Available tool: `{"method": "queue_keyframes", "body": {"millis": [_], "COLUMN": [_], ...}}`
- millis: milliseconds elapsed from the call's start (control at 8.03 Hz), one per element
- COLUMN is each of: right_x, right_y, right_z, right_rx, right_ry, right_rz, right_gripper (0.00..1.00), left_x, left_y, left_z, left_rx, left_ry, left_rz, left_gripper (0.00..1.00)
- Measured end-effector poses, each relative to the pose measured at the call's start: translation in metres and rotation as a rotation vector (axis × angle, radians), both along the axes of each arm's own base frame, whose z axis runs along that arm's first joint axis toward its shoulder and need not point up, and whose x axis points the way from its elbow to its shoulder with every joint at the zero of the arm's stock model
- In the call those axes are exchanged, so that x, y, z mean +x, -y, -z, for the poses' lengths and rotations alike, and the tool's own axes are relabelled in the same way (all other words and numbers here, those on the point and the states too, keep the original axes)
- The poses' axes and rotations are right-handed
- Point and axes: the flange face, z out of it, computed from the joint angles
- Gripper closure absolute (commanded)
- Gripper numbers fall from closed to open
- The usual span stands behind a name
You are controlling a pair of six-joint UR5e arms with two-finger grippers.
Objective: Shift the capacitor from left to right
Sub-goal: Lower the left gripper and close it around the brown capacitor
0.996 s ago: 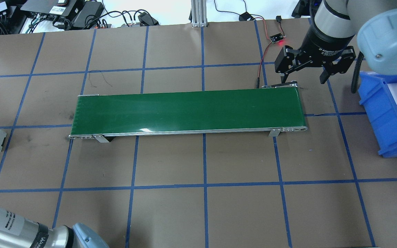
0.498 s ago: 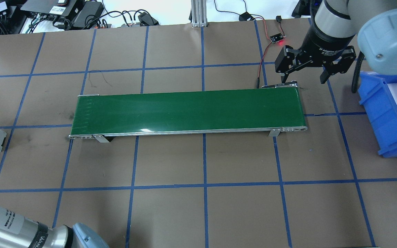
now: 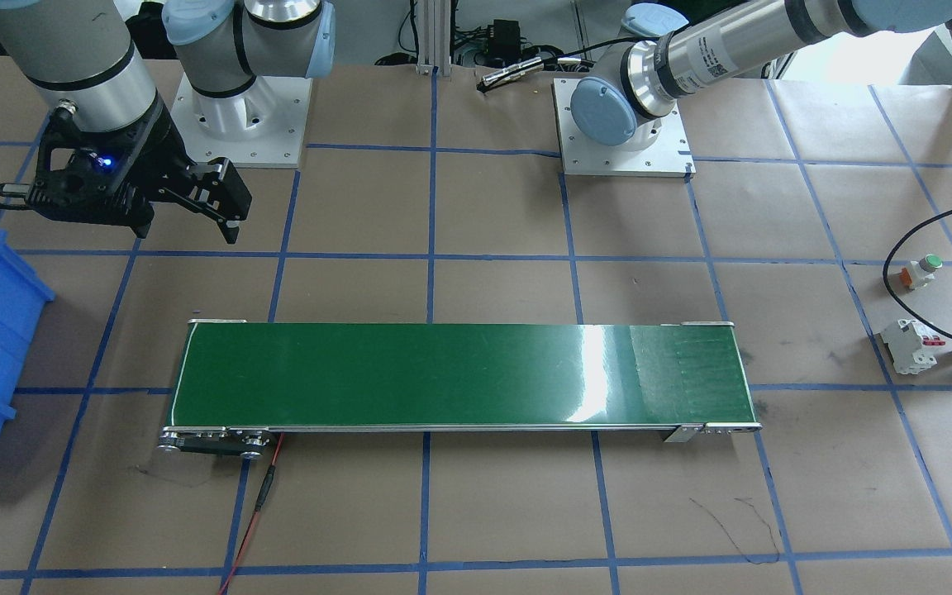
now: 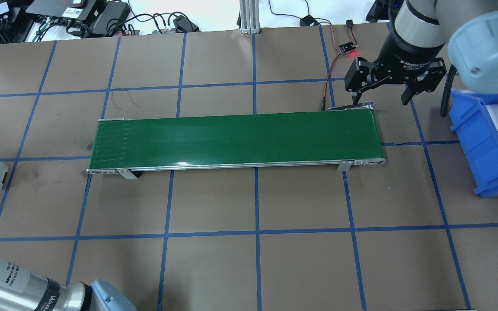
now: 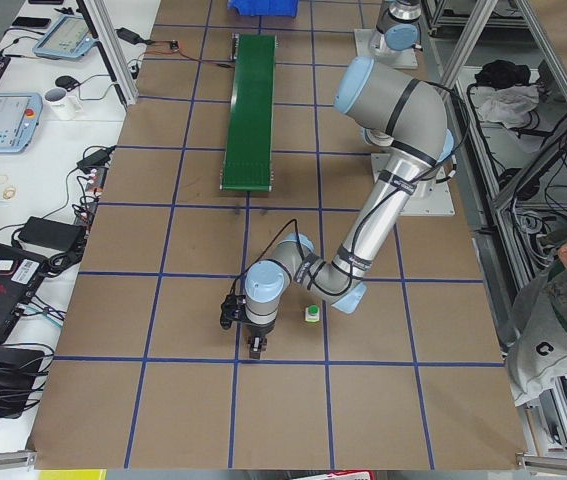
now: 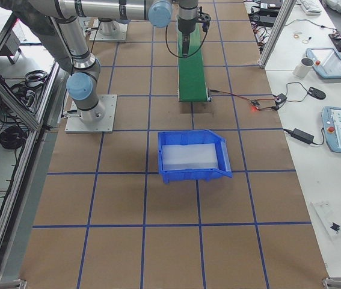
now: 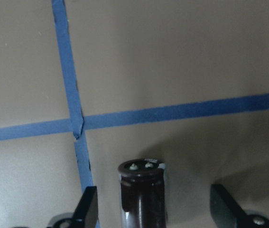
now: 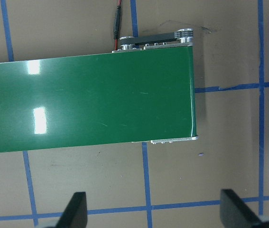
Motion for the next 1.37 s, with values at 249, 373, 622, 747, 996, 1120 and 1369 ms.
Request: {"method": "queue_keyframes", "body": {"millis": [249, 373, 622, 747, 996, 1120, 1369], "right_x": [0.000, 0.000, 0.000, 0.000, 0.000, 0.000, 0.000], "right_y": [0.000, 0.000, 0.000, 0.000, 0.000, 0.000, 0.000], "right_z": [0.000, 0.000, 0.000, 0.000, -0.001, -0.001, -0.001], "right_rx": [-0.001, -0.001, -0.001, -0.001, -0.002, -0.002, -0.002], "right_ry": [0.000, 0.000, 0.000, 0.000, 0.000, 0.000, 0.000], "right_rz": [0.000, -0.001, -0.001, -0.001, -0.001, 0.000, 0.000], "right_gripper": [0.00, 0.00, 0.00, 0.00, 0.00, 0.00, 0.00], "left_x": [0.000, 0.001, 0.002, 0.002, 0.002, 0.001, 0.000], "left_y": [-0.001, -0.001, -0.002, -0.002, -0.002, -0.001, -0.001], "left_z": [0.002, 0.002, 0.000, -0.002, -0.007, -0.008, -0.010], "left_rx": [0.005, 0.012, 0.018, 0.019, 0.020, 0.020, 0.025], "left_ry": [0.002, 0.008, 0.021, 0.027, 0.036, 0.040, 0.047], "left_rz": [-0.018, -0.024, -0.030, -0.031, -0.030, -0.034, -0.048], "left_gripper": [0.44, 0.44, 0.43, 0.46, 0.68, 0.81, 0.95]}}
